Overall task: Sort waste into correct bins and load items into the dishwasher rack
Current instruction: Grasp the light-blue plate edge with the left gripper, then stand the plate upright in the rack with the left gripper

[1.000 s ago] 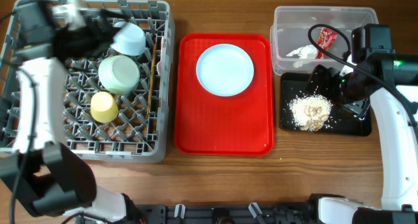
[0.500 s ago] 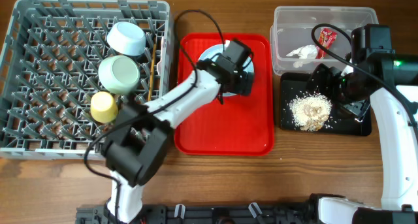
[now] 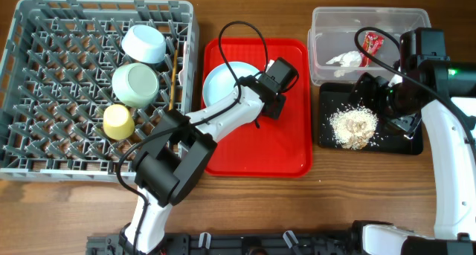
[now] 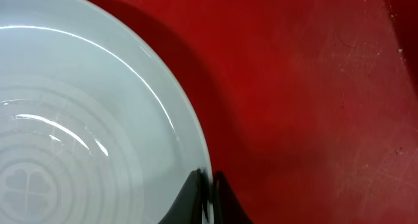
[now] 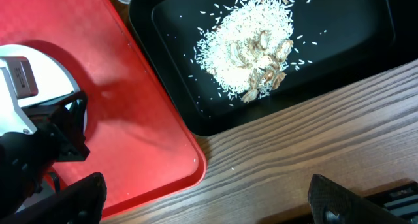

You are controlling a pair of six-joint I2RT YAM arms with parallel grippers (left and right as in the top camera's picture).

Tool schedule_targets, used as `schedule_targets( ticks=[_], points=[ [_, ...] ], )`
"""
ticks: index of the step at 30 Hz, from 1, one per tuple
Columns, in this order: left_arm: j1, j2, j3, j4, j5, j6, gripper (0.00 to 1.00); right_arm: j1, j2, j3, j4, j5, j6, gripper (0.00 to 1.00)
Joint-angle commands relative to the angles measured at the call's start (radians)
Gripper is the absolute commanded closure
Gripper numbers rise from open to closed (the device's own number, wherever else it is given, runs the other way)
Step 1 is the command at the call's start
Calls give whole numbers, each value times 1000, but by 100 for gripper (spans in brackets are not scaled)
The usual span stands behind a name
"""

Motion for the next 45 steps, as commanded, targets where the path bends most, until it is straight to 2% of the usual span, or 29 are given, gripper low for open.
schedule_targets(
  ticks=[1, 4, 6, 10, 12, 14, 16, 17, 21, 22, 27, 28, 29, 30, 31, 33, 34, 36, 37, 38, 40, 42, 44, 45],
  points=[
    [-9, -23, -6, -12, 25, -2, 96, -2, -14, 22, -2, 17, 10, 0],
    [-2, -177, 19, -39, 36, -5, 96, -2, -14, 22, -3, 17, -8, 0],
    [28, -300, 22, -50, 113, -5, 96, -2, -14, 22, -3, 17, -9, 0],
    [166, -483, 22, -48, 363, -5, 96, -2, -14, 22, -2, 17, -18, 0],
    [288, -549, 22, -45, 507, -37, 96, -2, -14, 22, -2, 17, -20, 0],
    [442, -570, 22, -45, 720, -39, 96, -2, -14, 22, -3, 17, -34, 0],
    [532, -561, 21, -47, 848, -40, 96, -2, -14, 22, -5, 17, -34, 0],
    [619, -543, 21, -47, 946, -43, 96, -2, -14, 22, -5, 17, -34, 0],
    [782, -458, 21, -48, 1173, -42, 96, -2, -14, 22, -4, 17, -34, 0],
    [798, -434, 21, -55, 1179, -43, 96, -2, -14, 22, -5, 17, -33, 0],
    [832, -336, 19, -68, 1167, -42, 96, -2, -14, 22, -5, 17, -34, 0],
    [835, -330, 19, -69, 1122, -42, 89, -2, -14, 22, -5, 17, -34, 0],
    [835, -329, 19, -86, 1038, -42, 52, -2, -14, 22, -5, 17, -34, 1],
    [835, -330, 19, -99, 962, -42, 9, -2, -14, 22, -6, 17, -34, 0],
    [836, -330, 19, -101, 956, -43, 0, -2, -14, 22, -5, 17, -34, 0],
    [838, -338, 19, -114, 948, -42, 0, -2, -14, 22, 4, 17, -35, 0],
    [838, -351, 19, -122, 895, -42, 0, -2, -14, 22, 8, -10, -67, 0],
    [838, -390, 19, -150, 767, -27, 0, 5, -14, 22, 43, -199, -275, 0],
    [838, -425, 19, -178, 672, -28, 0, 23, -14, 22, 69, -240, -300, 0],
    [835, -447, 19, -204, 602, -28, 0, 49, -14, 22, 113, -239, -300, 0],
    [814, -482, 19, -295, 296, -92, 0, 123, -14, 22, 277, -239, -280, 0],
    [782, -482, 19, -418, 110, -120, 0, 201, -6, 22, 422, -221, -266, 0],
    [768, -481, 19, -556, 82, -119, 0, 252, 32, 22, 428, -142, -258, 0],
    [769, -481, 19, -683, 85, -118, 0, 251, 82, 22, 298, -59, -229, 0]
  ],
)
